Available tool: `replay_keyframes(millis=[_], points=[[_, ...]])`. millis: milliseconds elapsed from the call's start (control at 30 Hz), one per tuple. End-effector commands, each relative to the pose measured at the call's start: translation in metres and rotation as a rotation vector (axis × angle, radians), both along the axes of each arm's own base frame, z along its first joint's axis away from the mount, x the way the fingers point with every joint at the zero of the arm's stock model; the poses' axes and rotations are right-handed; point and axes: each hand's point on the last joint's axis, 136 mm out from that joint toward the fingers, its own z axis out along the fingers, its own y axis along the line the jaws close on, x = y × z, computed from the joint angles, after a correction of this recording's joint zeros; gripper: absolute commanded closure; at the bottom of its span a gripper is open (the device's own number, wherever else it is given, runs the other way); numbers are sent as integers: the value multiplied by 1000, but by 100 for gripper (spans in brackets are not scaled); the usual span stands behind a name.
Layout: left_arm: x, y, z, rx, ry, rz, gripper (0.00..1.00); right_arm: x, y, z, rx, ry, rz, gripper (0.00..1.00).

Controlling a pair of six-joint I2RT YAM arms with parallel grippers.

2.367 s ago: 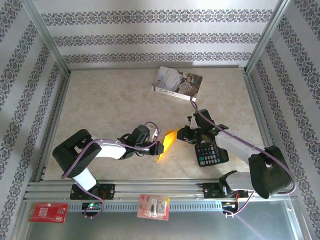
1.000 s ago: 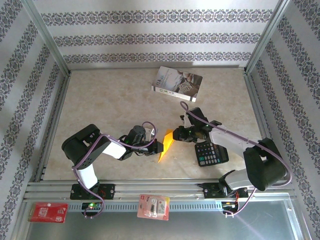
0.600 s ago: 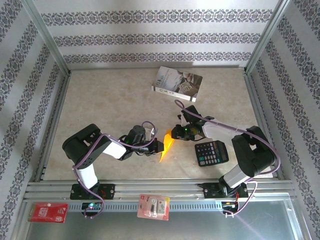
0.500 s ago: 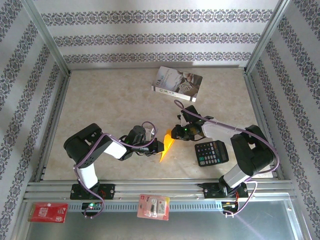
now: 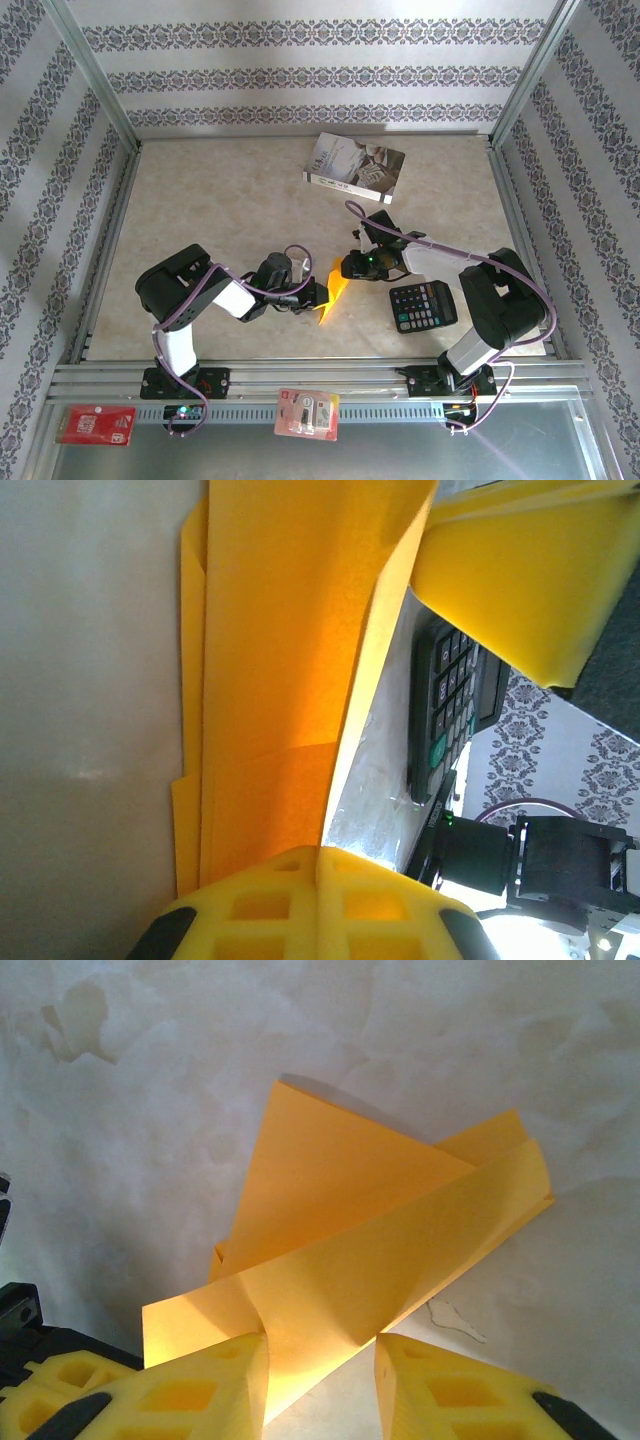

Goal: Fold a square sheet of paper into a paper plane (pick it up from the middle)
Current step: Fold the wing for the fifth time at the center of the table.

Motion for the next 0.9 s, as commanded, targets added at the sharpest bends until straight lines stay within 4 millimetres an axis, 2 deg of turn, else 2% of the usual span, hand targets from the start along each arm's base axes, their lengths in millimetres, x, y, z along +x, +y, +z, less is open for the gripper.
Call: replay_keyframes(millis=[0,333,500,867], points=[[6,1,6,-45,-18,0,100,-2,1,9,-3,-23,36,66],[8,9,1,-42,-11,12,100,-13,1,20,21,-49,64,65],[8,12,-3,-37,0,16,100,-16,5,19,18,-46,72,64],[10,19,-7,-45,12,45,100,-12,29,16,53,-75,94,66]])
